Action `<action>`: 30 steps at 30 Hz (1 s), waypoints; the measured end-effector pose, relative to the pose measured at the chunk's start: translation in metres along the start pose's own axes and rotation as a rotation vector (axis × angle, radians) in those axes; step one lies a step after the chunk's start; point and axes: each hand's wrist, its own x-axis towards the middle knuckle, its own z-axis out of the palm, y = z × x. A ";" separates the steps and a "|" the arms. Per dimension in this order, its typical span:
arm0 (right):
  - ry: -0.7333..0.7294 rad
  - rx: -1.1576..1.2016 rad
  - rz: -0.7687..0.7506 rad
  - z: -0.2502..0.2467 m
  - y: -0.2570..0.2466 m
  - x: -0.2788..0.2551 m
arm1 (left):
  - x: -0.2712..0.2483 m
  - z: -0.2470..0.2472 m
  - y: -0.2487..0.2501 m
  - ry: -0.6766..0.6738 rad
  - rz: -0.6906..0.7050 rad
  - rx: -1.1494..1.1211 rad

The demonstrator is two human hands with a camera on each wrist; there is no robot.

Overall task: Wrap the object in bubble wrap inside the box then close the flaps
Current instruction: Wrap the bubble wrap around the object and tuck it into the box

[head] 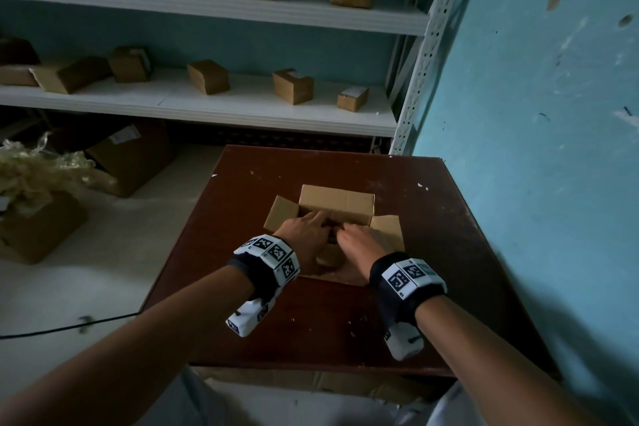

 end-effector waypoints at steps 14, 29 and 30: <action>-0.225 0.168 0.072 -0.012 0.009 -0.006 | -0.026 -0.038 0.008 -0.243 -0.044 -0.116; -0.159 -0.007 0.019 -0.055 0.015 0.001 | 0.001 -0.065 -0.009 -0.223 0.018 -0.014; -0.171 0.019 0.021 -0.055 0.014 0.004 | 0.005 -0.063 -0.009 -0.229 0.022 0.001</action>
